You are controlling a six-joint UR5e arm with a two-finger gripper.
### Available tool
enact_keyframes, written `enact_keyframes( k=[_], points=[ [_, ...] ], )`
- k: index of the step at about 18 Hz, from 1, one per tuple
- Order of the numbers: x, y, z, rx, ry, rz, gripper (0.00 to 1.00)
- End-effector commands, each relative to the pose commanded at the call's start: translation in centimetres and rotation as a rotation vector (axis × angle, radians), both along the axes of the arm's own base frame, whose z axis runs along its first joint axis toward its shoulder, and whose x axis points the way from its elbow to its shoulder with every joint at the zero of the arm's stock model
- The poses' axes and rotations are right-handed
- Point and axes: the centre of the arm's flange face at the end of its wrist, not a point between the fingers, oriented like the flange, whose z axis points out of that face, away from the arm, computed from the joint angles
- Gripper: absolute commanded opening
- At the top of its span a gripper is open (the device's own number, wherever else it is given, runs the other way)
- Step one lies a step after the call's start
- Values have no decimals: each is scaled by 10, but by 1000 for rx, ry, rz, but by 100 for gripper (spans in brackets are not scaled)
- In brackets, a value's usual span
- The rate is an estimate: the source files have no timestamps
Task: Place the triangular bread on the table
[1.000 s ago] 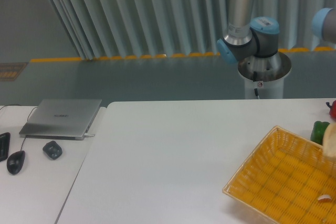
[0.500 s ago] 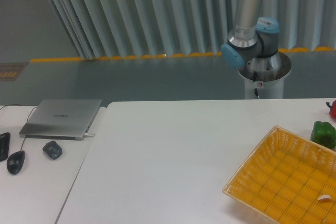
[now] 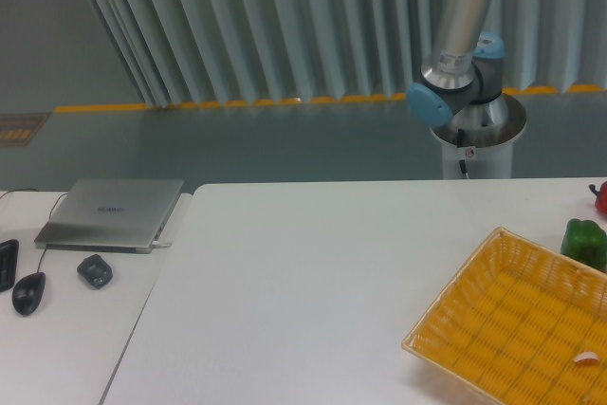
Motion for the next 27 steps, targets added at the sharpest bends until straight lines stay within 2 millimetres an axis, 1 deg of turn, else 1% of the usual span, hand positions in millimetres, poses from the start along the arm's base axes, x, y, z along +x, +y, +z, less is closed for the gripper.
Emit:
enact_keyframes(
  k=[1, 5, 6, 8, 9, 12, 15, 17, 19, 21, 22, 23, 25, 27],
  points=[
    [-1, -1, 0, 15, -1, 4, 100],
    [2, -1, 4, 21, 7, -24, 100],
    [6, 1, -3, 3, -4, -28, 100],
    [11, 8, -3, 2, -9, -20, 100],
    [14, 11, 1, 2, -2, -7, 100],
    [22, 30, 11, 0, 16, -40, 100],
    [39, 54, 26, -71, 43, -91, 100],
    [51, 66, 38, -94, 40, -108, 100],
    [59, 80, 42, -99, 19, -132, 100],
    [68, 95, 41, -134, 17, -147, 100],
    [86, 122, 30, -144, -2, -137, 100],
    [93, 134, 27, -145, -9, -130, 100],
    [104, 152, 19, -148, -22, -127, 100],
    [110, 161, 17, -149, -26, -113, 100]
  ],
)
